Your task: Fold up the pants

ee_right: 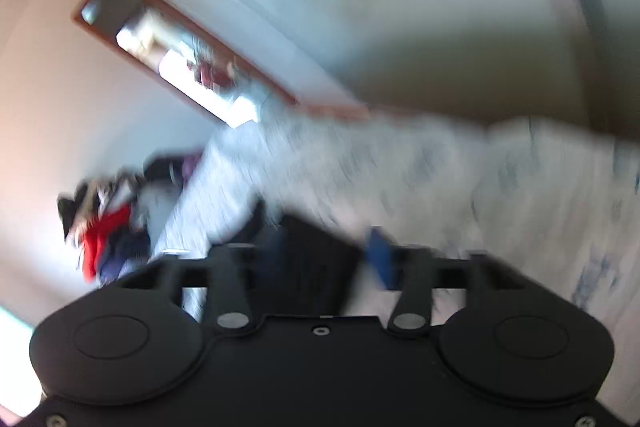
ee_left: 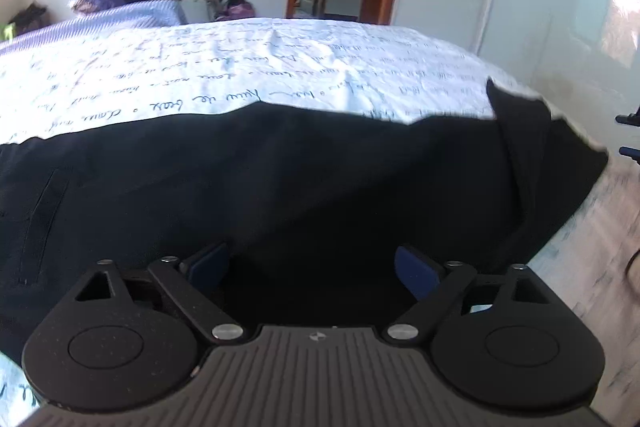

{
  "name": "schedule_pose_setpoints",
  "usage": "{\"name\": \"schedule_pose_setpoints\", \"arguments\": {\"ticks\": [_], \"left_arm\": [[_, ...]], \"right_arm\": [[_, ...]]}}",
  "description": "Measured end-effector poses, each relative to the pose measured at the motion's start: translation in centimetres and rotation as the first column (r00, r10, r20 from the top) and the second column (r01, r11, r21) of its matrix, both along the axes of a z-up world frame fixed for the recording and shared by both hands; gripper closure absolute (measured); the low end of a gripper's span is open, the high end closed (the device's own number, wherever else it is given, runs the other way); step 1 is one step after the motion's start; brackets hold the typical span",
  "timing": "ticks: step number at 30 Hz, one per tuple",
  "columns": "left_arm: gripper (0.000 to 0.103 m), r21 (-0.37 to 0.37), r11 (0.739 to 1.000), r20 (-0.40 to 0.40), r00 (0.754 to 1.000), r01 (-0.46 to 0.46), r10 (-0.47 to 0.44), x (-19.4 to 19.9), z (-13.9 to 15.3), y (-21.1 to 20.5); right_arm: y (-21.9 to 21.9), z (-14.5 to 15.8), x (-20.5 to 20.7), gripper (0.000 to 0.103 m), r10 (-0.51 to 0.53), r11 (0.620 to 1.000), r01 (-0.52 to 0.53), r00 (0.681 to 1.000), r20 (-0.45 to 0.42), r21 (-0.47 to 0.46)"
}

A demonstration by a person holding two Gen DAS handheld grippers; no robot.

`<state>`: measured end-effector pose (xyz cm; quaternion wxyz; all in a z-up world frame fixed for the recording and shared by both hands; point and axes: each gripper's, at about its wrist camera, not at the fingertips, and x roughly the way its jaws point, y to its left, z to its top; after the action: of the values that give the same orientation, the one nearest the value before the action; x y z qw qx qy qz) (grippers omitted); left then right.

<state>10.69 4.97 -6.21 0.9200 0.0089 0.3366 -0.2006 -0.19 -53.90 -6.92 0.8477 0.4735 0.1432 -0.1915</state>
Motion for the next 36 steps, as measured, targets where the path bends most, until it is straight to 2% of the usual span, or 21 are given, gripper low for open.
{"name": "schedule_pose_setpoints", "arguments": {"ticks": [1,2,4,6,9,10,11,14,16,19,21,22,24,26,27,29,30,32,33,36], "left_arm": [[0.013,-0.041,0.999,-0.001,1.0,-0.008,0.008,0.0,0.5,0.2],[0.013,-0.075,0.997,0.005,1.0,-0.014,0.014,0.1,1.0,0.2],[0.013,-0.109,0.994,0.026,1.0,0.001,0.002,0.6,1.9,-0.5],[0.013,-0.162,0.986,0.015,1.0,0.024,-0.022,1.4,2.4,-1.7],[0.013,-0.318,0.943,-0.061,0.99,0.103,-0.129,2.7,2.6,-4.3],[0.014,-0.324,0.936,-0.046,0.986,0.138,-0.162,2.7,2.8,-5.3],[0.013,-0.298,0.939,-0.012,0.983,0.172,-0.184,2.4,3.1,-6.5],[0.012,-0.184,0.952,0.084,0.969,0.246,-0.234,1.1,3.3,-9.1],[0.012,-0.168,0.945,0.095,0.959,0.281,-0.268,0.5,2.7,-9.9],[0.012,-0.188,0.938,0.059,0.956,0.292,-0.286,0.3,1.4,-10.0],[0.012,-0.203,0.937,0.028,0.958,0.283,-0.284,0.6,0.8,-9.8],[0.013,-0.213,0.936,0.019,0.959,0.281,-0.284,0.7,0.8,-9.6],[0.012,-0.237,0.925,0.026,0.953,0.298,-0.3,0.6,1.0,-9.1],[0.012,-0.238,0.918,0.052,0.948,0.317,-0.314,0.3,1.4,-9.0],[0.012,-0.233,0.919,0.059,0.948,0.319,-0.314,0.1,1.4,-9.1],[0.012,-0.221,0.921,0.056,0.947,0.32,-0.316,0.0,1.4,-9.5],[0.012,-0.215,0.923,0.049,0.948,0.318,-0.315,-0.1,1.4,-9.7],[0.012,-0.205,0.928,0.04,0.95,0.311,-0.31,-0.3,1.4,-9.9],[0.012,-0.197,0.928,0.04,0.949,0.315,-0.314,-0.5,1.5,-10.1],[0.012,-0.154,0.922,0.06,0.934,0.356,-0.351,-0.9,2.1,-10.8]], "right_arm": [[0.5,1.4,0.7,0.043,0.034,0.998,-0.033,0.999,0.02,-0.047],[1.3,2.8,2.2,0.041,0.093,0.99,-0.093,0.996,0.002,-0.103],[3.9,5.0,6.5,0.039,0.231,0.946,-0.246,0.969,-0.094,-0.211],[6.6,5.5,11.2,0.039,0.342,0.883,-0.385,0.919,-0.195,-0.268],[8.6,4.1,19.0,0.04,0.428,0.806,-0.532,0.826,-0.367,-0.258],[9.1,3.6,21.3,0.041,0.424,0.789,-0.561,0.793,-0.437,-0.252],[9.7,3.3,23.4,0.041,0.402,0.777,-0.575,0.766,-0.502,-0.257],[11.0,2.3,27.3,0.041,0.334,0.734,-0.622,0.68,-0.652,-0.272],[11.0,1.7,29.6,0.041,0.316,0.729,-0.639,0.633,-0.707,-0.246],[11.3,0.7,31.2,0.043,0.306,0.716,-0.66,0.589,-0.747,-0.227],[11.7,0.4,31.1,0.053,0.312,0.671,-0.692,0.588,-0.746,-0.265],[11.6,0.3,31.3,0.055,0.319,0.668,-0.696,0.588,-0.743,-0.264],[11.2,0.7,31.0,0.06,0.328,0.691,-0.679,0.601,-0.729,-0.249],[10.1,1.4,30.5,0.06,0.339,0.759,-0.618,0.643,-0.687,-0.203],[9.8,1.6,30.3,0.058,0.352,0.779,-0.602,0.653,-0.67,-0.177],[10.2,1.2,30.4,0.058,0.346,0.763,-0.617,0.64,-0.686,-0.191],[10.7,0.9,30.5,0.062,0.334,0.739,-0.636,0.631,-0.7,-0.221],[11.6,0.9,30.6,0.081,0.32,0.698,-0.662,0.629,-0.709,-0.272],[11.5,0.9,30.7,0.095,0.322,0.703,-0.656,0.637,-0.7,-0.274],[10.0,2.3,29.4,0.097,0.353,0.755,-0.605,0.701,-0.62,-0.254]]}}
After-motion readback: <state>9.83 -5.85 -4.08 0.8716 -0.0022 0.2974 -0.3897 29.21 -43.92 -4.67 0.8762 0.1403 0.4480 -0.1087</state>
